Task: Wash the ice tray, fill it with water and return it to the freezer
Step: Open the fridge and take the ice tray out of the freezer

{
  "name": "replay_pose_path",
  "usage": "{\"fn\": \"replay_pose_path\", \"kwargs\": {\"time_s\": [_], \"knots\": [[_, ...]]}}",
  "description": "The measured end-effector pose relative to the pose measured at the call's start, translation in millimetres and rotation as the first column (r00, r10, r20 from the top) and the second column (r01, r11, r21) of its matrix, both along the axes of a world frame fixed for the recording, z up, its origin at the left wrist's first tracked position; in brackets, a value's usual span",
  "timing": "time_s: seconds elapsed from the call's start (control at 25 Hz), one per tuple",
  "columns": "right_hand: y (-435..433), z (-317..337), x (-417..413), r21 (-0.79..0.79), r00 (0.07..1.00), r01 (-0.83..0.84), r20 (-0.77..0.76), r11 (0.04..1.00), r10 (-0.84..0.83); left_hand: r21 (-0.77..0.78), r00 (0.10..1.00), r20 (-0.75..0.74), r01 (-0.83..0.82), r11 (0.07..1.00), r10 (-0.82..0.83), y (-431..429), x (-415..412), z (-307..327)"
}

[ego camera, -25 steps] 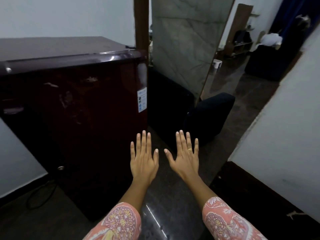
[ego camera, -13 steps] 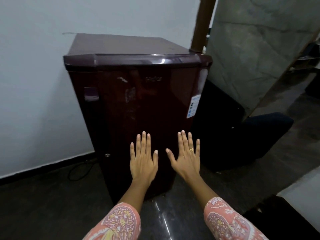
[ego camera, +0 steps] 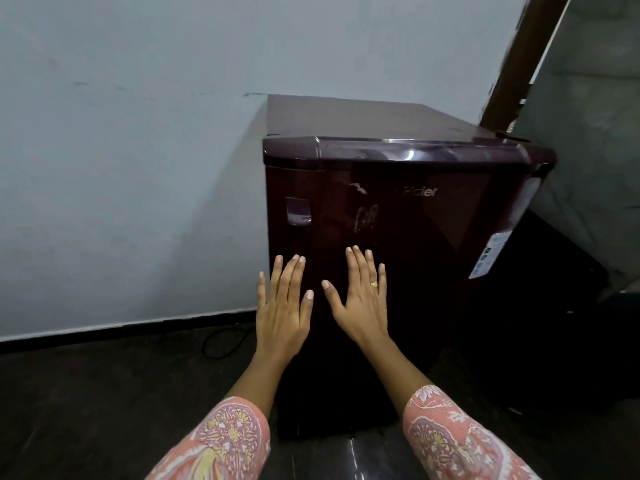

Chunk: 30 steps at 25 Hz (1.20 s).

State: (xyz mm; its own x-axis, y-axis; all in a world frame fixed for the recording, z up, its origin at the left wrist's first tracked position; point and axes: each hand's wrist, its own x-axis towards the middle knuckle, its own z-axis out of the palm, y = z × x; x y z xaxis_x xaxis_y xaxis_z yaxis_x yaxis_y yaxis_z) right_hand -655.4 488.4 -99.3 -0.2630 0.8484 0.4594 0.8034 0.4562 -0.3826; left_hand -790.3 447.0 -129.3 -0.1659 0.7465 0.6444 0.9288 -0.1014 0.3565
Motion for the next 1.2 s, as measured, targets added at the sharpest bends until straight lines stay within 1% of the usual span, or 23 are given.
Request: {"fn": "replay_pose_path", "kwargs": {"time_s": [0.04, 0.08, 0.12, 0.16, 0.2, 0.28, 0.36, 0.4, 0.48, 0.64, 0.72, 0.84, 0.88, 1.08, 1.16, 1.2], "knots": [[0.7, 6.6, -11.7, -0.026, 0.996, -0.052, -0.078, 0.998, 0.050, 0.031, 0.996, 0.092, 0.014, 0.999, -0.016, 3.1, -6.4, 6.4], [1.4, 12.6, -22.3, -0.062, 0.981, -0.103, -0.173, 0.993, 0.091, 0.055, 0.975, 0.222, -0.012, 0.998, 0.000, 8.1, -11.9, 14.9], [1.9, 18.6, -31.3, -0.110, 0.955, -0.152, -0.273, 0.982, 0.117, 0.058, 0.927, 0.374, -0.056, 0.997, 0.030, 15.2, -17.2, 24.5], [2.5, 24.1, -39.5, -0.169, 0.922, -0.203, -0.366, 0.965, 0.130, 0.036, 0.860, 0.508, -0.077, 0.996, 0.048, 23.4, -23.1, 34.5], [3.8, 28.8, -46.3, -0.232, 0.886, -0.253, -0.445, 0.939, 0.129, 0.004, 0.796, 0.604, -0.060, 0.998, 0.046, 31.7, -29.2, 43.4], [7.2, 37.9, -57.8, -0.345, 0.828, -0.335, -0.552, 0.877, 0.099, -0.039, 0.696, 0.718, 0.051, 0.998, -0.008, 49.6, -43.4, 56.3], [11.8, 44.5, -66.6, -0.410, 0.827, -0.358, -0.556, 0.839, 0.081, -0.048, 0.598, 0.799, 0.174, 0.984, -0.067, 62.9, -53.8, 69.6], [14.0, 46.8, -69.3, -0.423, 0.843, -0.343, -0.533, 0.839, 0.075, -0.045, 0.571, 0.816, 0.220, 0.974, -0.091, 67.4, -55.7, 76.0], [17.9, 49.7, -71.4, -0.407, 0.864, -0.306, -0.499, 0.861, 0.071, -0.056, 0.572, 0.813, 0.267, 0.962, -0.111, 74.8, -54.4, 85.4], [20.2, 58.8, -68.9, -0.409, 0.891, -0.294, -0.444, 0.864, 0.093, -0.056, 0.585, 0.804, 0.256, 0.965, -0.108, 84.4, -48.9, 87.6], [19.2, 65.4, -70.1, -0.432, 0.900, -0.277, -0.429, 0.858, 0.075, -0.087, 0.609, 0.786, 0.278, 0.956, -0.106, 86.7, -53.9, 84.9], [14.5, 69.3, -70.2, -0.469, 0.903, -0.257, -0.428, 0.845, 0.037, -0.177, 0.656, 0.749, 0.331, 0.927, -0.091, 89.9, -67.3, 83.0], [12.6, 68.8, -68.8, -0.480, 0.899, -0.268, -0.437, 0.835, 0.036, -0.176, 0.664, 0.742, 0.335, 0.926, -0.099, 89.4, -69.6, 82.5], [-11.7, 63.9, -47.1, -0.484, 0.881, -0.306, -0.470, 0.820, 0.052, -0.122, 0.660, 0.745, 0.272, 0.954, -0.093, 62.3, -50.2, 76.3], [-29.4, 63.2, -33.6, -0.478, 0.879, -0.315, -0.473, 0.820, 0.061, -0.132, 0.680, 0.731, 0.231, 0.964, -0.063, 41.8, -37.5, 75.5], [-38.6, 63.5, -26.8, -0.476, 0.880, -0.315, -0.471, 0.821, 0.065, -0.140, 0.704, 0.709, 0.200, 0.970, -0.043, 30.7, -32.0, 75.8]]}}
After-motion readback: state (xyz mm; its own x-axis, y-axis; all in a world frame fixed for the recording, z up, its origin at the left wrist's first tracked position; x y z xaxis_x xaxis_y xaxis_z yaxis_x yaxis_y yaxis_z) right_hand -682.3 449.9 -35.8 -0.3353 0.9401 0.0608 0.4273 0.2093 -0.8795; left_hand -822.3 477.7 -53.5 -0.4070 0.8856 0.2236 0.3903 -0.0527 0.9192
